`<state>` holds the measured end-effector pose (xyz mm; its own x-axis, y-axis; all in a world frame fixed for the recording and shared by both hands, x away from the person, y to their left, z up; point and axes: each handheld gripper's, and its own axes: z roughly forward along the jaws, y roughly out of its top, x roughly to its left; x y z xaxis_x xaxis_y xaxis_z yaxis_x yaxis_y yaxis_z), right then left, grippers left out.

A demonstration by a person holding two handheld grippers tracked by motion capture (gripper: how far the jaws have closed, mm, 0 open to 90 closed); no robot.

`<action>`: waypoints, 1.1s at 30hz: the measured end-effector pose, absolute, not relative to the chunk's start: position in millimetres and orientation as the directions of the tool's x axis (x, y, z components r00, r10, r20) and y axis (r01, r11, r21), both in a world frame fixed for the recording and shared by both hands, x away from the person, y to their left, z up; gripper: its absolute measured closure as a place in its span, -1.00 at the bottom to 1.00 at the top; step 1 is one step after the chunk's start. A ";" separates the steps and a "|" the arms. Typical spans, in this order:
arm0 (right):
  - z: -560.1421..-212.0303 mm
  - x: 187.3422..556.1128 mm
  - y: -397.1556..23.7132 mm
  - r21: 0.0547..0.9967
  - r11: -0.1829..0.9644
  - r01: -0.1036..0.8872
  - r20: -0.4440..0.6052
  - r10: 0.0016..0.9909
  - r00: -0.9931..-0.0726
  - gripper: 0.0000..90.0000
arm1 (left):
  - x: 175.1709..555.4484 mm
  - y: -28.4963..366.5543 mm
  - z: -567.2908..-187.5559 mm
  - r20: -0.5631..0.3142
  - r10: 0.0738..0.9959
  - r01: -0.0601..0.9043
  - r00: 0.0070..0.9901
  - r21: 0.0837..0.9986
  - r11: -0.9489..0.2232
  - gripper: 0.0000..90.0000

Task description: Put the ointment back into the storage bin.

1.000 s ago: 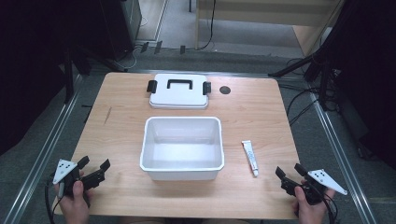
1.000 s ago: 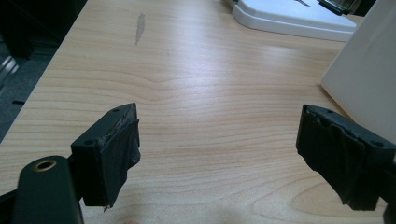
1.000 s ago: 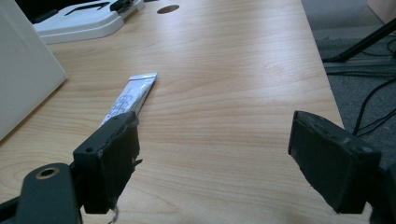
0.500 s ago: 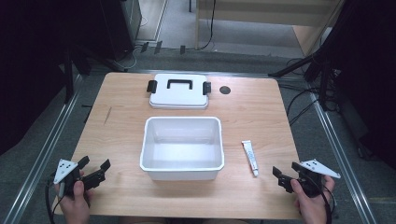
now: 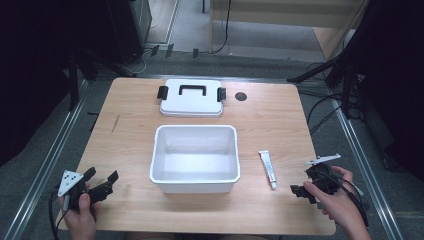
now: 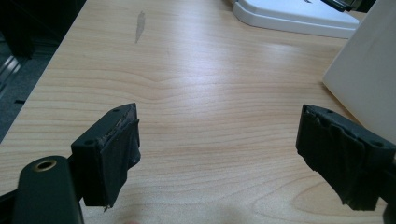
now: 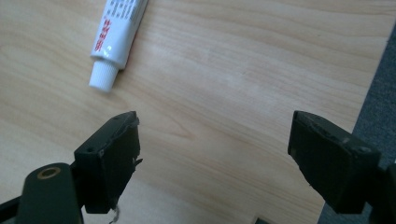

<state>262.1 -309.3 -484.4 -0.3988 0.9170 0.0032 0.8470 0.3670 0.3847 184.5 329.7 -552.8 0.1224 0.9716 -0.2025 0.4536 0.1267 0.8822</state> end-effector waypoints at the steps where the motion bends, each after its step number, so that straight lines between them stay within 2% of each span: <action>1: -482.8 264.9 -306.4 0.346 0.399 0.849 -0.006 0.906 -0.423 -0.63 | 184.5 329.7 -552.8 -0.203 0.971 0.453 0.123 0.882 0.127 -0.68; 5: -482.6 271.0 -293.5 0.215 0.470 0.856 -0.015 0.878 -0.478 -0.64 | 184.7 329.9 -552.9 -0.203 0.971 0.455 0.123 0.882 0.126 -0.68; 9: -484.9 274.5 -280.8 0.108 0.542 0.834 0.029 0.836 -0.547 -0.63 | 184.7 329.9 -552.9 -0.202 0.972 0.455 0.124 0.882 0.125 -0.68; 13: -481.1 280.4 -269.6 0.069 0.548 0.834 0.025 0.834 -0.551 -0.64 | 184.7 330.0 -553.0 -0.207 0.971 0.454 0.122 0.882 0.131 -0.68; 16: -479.4 284.7 -259.6 0.040 0.552 0.833 0.013 0.833 -0.553 -0.71 | 184.9 330.1 -552.9 -0.205 0.971 0.455 0.125 0.881 0.128 -0.68; 20: -478.5 291.4 -247.3 0.023 0.547 0.837 -0.015 0.837 -0.547 -0.69 | 185.1 330.1 -552.8 -0.205 0.971 0.458 0.125 0.880 0.126 -0.68; 22: -479.0 295.4 -242.4 0.016 0.549 0.836 -0.016 0.836 -0.549 -0.61 | 185.0 330.2 -552.8 -0.205 0.971 0.459 0.124 0.879 0.127 -0.68; 24: -478.8 301.4 -239.0 0.024 0.529 0.848 -0.002 0.848 -0.529 -0.45 | 185.1 330.3 -552.8 -0.207 0.970 0.459 0.125 0.879 0.128 -0.68; 25: -478.8 301.4 -239.0 0.024 0.529 0.848 -0.002 0.848 -0.529 -0.45 | 185.1 330.3 -552.8 -0.207 0.970 0.459 0.125 0.879 0.128 -0.68; 26: -479.5 306.9 -236.9 0.035 0.520 0.854 0.024 0.853 -0.521 -0.31 | 185.1 330.4 -552.9 -0.207 0.970 0.459 0.125 0.879 0.129 -0.68; 30: -481.9 316.0 -233.9 0.031 0.462 0.886 0.071 0.883 -0.463 -0.20 | 185.2 330.4 -552.9 -0.210 0.970 0.461 0.125 0.878 0.131 -0.68; 33: -482.9 322.8 -231.9 0.041 0.436 0.899 0.067 0.897 -0.438 -0.08 | 185.3 330.5 -552.9 -0.209 0.970 0.462 0.126 0.878 0.129 -0.68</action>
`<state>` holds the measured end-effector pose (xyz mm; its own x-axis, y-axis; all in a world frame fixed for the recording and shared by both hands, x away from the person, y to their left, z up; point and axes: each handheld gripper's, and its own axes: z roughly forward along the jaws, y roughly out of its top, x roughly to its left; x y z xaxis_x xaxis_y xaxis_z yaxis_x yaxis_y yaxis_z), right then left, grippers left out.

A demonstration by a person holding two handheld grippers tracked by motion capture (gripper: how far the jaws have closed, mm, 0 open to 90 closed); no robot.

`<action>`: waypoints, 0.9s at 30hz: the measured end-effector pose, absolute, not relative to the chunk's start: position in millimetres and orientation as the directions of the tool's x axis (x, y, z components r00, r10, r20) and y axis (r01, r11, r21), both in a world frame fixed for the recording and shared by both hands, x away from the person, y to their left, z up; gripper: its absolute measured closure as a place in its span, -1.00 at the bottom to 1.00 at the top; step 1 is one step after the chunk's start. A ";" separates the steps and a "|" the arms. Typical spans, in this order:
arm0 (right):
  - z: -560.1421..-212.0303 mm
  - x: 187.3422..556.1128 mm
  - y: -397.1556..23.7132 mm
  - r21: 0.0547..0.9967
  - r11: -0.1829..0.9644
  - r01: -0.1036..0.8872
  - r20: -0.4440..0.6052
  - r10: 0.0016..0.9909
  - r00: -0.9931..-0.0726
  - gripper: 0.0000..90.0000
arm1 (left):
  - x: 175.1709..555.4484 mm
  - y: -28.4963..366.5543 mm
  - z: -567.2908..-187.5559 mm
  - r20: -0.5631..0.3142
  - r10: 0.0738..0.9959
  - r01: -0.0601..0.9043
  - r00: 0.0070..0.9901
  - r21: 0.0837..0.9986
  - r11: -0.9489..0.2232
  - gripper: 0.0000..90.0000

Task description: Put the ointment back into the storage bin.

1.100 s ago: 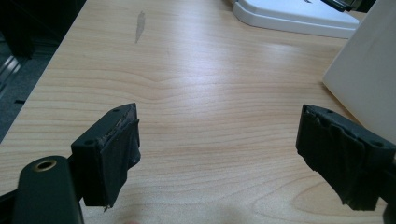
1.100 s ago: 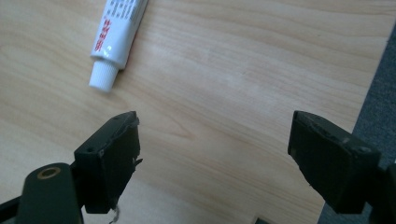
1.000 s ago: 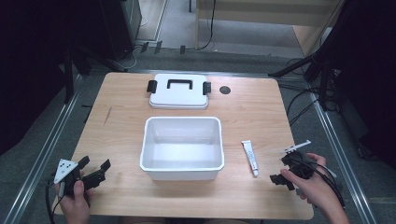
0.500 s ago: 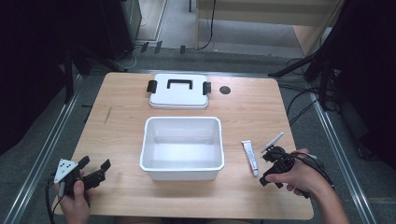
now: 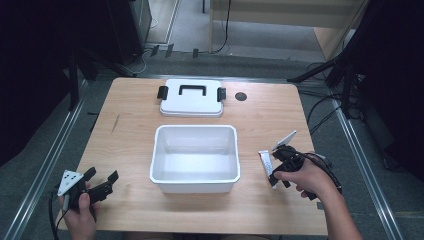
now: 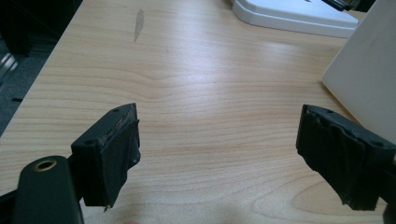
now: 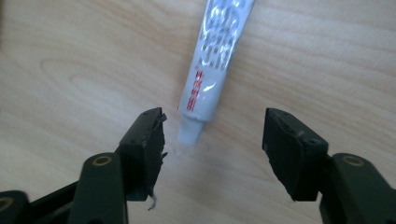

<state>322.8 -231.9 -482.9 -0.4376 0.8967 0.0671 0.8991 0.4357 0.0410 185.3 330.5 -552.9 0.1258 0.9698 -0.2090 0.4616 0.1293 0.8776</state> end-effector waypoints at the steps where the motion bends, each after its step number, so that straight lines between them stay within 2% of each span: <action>1: -483.5 324.8 -230.7 0.043 0.428 0.903 0.057 0.901 -0.430 -0.06 | 185.3 330.5 -552.9 -0.209 0.970 0.462 0.126 0.878 0.129 -0.68; 10: -489.8 340.7 -220.0 0.040 0.369 0.928 0.037 0.928 -0.371 0.17 | 185.5 330.6 -552.8 -0.210 0.970 0.462 0.126 0.877 0.129 -0.68; 27: -502.0 354.3 -204.8 -0.002 0.368 0.930 0.005 0.930 -0.368 0.54 | 185.9 331.0 -553.0 -0.214 0.969 0.458 0.125 0.879 0.135 -0.68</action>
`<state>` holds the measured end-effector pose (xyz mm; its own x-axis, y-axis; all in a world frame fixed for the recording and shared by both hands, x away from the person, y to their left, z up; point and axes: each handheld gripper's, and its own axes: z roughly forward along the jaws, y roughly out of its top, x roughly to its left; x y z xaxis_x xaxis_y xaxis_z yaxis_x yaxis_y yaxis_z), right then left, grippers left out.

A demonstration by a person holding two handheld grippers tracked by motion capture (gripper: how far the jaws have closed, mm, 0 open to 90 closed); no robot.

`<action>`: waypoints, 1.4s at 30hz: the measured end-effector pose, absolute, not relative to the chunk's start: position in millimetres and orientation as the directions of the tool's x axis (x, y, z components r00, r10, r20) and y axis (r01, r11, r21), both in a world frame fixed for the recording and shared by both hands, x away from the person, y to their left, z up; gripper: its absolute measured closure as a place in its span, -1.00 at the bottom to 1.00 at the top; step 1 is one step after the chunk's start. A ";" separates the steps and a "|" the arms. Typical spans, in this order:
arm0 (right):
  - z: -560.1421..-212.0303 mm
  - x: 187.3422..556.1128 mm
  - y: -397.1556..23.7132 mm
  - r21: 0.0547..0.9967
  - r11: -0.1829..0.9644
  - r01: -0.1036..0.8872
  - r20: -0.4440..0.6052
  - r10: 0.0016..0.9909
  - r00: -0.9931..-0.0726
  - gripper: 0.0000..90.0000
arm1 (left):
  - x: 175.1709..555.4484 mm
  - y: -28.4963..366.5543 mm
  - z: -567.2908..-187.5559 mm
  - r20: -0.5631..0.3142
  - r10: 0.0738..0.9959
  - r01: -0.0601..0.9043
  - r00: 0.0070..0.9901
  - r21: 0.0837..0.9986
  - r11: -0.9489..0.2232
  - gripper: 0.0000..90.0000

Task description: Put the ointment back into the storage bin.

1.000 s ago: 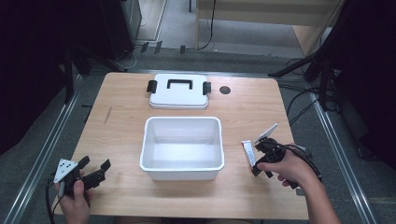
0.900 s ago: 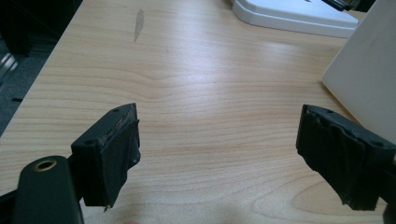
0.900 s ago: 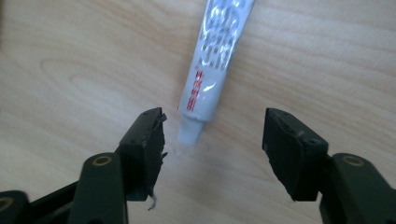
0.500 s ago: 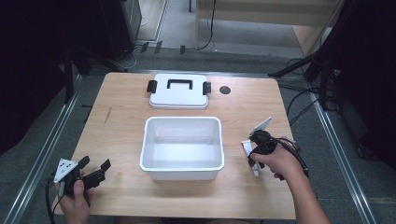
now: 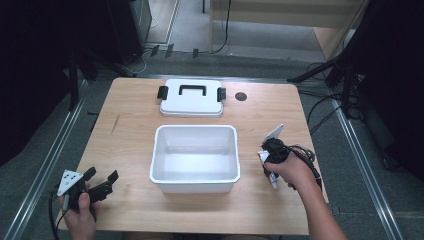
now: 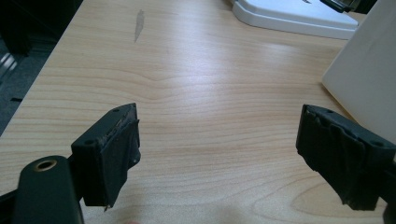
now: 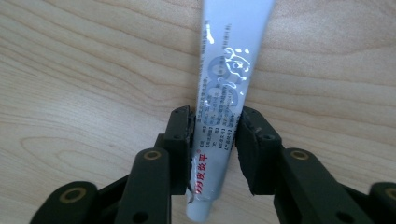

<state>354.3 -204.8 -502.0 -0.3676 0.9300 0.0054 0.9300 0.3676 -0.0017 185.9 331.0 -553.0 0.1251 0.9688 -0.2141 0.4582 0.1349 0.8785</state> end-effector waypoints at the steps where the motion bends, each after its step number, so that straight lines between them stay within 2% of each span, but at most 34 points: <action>1: -502.4 354.8 -204.3 -0.003 0.371 0.929 0.002 0.929 -0.371 0.57 | 185.9 330.9 -553.0 -0.216 0.969 0.458 0.124 0.878 0.137 -0.68; 8: -493.8 356.2 -202.5 0.022 0.392 0.920 -0.002 0.920 -0.392 0.60 | 185.9 331.0 -553.0 -0.215 0.969 0.458 0.125 0.878 0.135 -0.68; 17: -457.4 354.1 -193.3 0.069 0.434 0.898 0.034 0.899 -0.437 0.60 | 185.9 331.0 -553.0 -0.215 0.969 0.459 0.125 0.878 0.136 -0.68; 34: -379.6 361.0 -148.6 0.126 0.505 0.854 0.039 0.857 -0.513 0.60 | 186.5 331.3 -553.1 -0.219 0.968 0.457 0.125 0.879 0.140 -0.68; 42: -360.7 358.5 -121.4 0.143 0.547 0.825 0.061 0.827 -0.558 0.60 | 186.7 331.5 -553.0 -0.222 0.967 0.459 0.125 0.877 0.142 -0.68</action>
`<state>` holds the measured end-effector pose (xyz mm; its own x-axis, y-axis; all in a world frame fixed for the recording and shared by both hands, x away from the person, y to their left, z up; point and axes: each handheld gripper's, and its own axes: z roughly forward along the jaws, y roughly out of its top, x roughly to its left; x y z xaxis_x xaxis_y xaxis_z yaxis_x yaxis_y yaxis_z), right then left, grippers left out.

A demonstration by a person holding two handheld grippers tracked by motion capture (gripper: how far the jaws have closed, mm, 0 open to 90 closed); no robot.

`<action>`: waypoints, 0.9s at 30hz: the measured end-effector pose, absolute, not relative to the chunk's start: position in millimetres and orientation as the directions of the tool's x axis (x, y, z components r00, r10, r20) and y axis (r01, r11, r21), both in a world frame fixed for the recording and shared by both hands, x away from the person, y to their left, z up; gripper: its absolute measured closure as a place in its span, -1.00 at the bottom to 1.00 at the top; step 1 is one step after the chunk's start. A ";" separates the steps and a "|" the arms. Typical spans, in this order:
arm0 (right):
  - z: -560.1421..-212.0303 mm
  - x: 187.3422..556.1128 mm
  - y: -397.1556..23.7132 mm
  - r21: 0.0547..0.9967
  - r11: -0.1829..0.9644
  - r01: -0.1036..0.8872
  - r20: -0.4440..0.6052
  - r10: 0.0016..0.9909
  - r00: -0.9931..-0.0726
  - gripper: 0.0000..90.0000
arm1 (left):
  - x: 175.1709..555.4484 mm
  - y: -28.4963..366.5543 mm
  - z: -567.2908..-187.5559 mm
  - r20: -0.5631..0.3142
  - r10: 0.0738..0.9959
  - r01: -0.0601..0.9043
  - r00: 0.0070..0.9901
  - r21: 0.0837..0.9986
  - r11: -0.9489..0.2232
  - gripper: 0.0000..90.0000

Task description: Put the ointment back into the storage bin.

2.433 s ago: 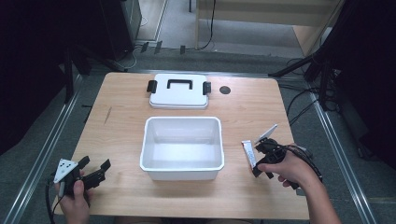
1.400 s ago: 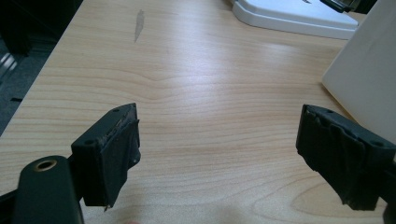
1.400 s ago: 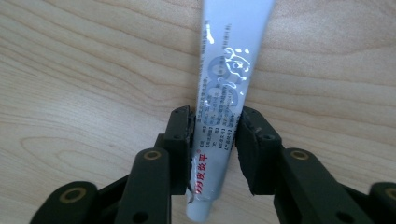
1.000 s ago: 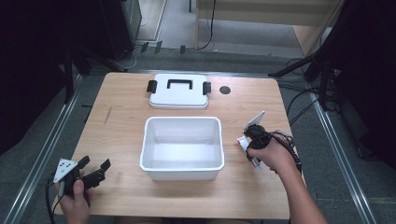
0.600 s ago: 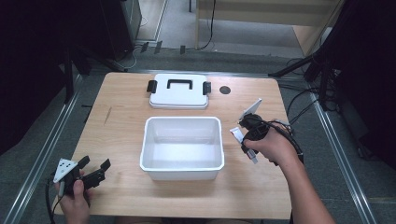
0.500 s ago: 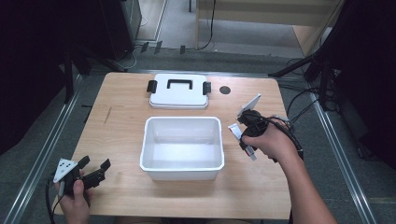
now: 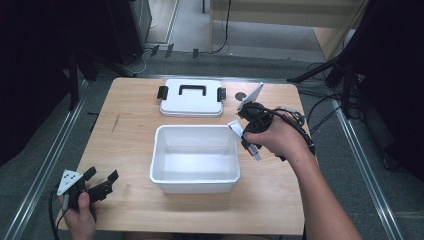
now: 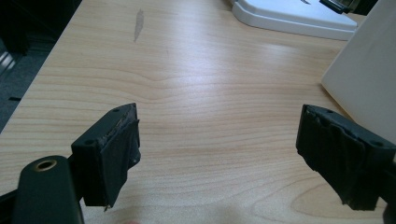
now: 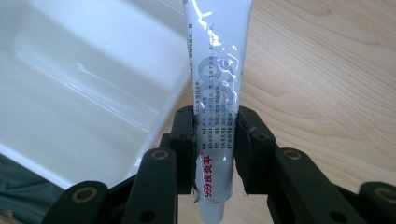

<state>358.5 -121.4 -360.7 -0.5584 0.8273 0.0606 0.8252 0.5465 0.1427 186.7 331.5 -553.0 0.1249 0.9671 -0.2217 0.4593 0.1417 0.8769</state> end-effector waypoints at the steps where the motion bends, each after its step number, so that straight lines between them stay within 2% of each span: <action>1: -358.8 357.4 -117.1 0.139 0.549 0.824 0.065 0.825 -0.561 0.60 | 186.7 331.5 -552.9 -0.221 0.967 0.460 0.124 0.876 0.141 -0.68; 12: -356.0 350.7 -66.9 0.131 0.613 0.779 0.103 0.773 -0.625 0.60 | 186.9 331.7 -553.0 -0.224 0.967 0.461 0.123 0.875 0.144 -0.68; 27: -391.4 357.0 -35.2 0.079 0.645 0.760 0.094 0.755 -0.650 0.60 | 187.1 332.8 -553.2 -0.234 0.964 0.459 0.123 0.875 0.154 -0.68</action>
<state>357.0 -35.2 -391.4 -0.6495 0.7546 0.0937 0.7604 0.6447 0.0786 187.1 332.8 -553.2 0.1230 0.9644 -0.2342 0.4590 0.1539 0.8750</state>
